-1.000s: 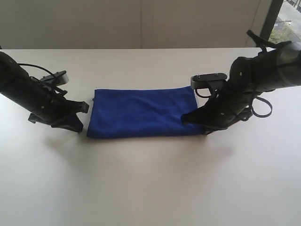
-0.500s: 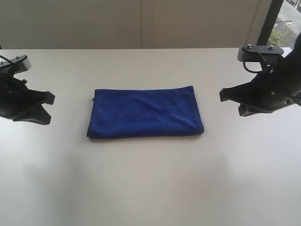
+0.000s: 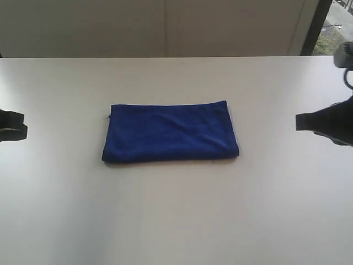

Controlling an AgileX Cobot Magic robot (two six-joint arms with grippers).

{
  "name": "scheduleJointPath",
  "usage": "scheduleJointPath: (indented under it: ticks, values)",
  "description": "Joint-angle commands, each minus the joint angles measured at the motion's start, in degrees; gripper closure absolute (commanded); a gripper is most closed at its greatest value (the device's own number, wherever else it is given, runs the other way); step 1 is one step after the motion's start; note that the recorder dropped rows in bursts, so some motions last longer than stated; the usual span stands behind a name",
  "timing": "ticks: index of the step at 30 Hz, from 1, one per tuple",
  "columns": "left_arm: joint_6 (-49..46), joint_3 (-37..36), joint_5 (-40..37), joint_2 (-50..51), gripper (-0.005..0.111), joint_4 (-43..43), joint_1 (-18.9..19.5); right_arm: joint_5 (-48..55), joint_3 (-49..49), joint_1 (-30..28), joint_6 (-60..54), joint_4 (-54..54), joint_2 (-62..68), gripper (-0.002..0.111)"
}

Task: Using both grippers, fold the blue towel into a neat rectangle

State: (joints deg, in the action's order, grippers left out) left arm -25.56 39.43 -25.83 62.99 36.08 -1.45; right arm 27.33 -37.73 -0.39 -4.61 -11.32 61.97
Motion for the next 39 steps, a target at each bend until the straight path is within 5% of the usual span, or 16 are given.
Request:
scheduleJointPath:
  ticks: [1, 9, 14, 22, 39]
  values:
    - [-0.3, -4.7, -0.7, -10.6, 0.107, 1.1, 0.2, -1.6, 6.5, -0.2, 0.4, -0.5, -13.2, 0.108]
    - [-4.3, -14.4, 0.5, -26.0, 0.107, 2.8, 0.2, -1.9, 14.7, -0.2, 1.0, -0.5, -33.6, 0.108]
    - [-8.9, -20.6, 8.3, -31.3, 0.107, 7.3, 0.2, -6.0, 17.8, -0.2, 1.0, -0.4, -41.7, 0.108]
    - [-9.0, -25.7, 15.4, -32.0, 0.107, 8.4, 0.2, -1.2, 19.5, -0.2, 0.3, 3.4, -42.8, 0.108]
    - [-9.0, -25.8, 14.9, -32.0, 0.107, 8.4, 0.2, 2.1, 19.5, -0.2, 0.3, 3.4, -42.8, 0.108]
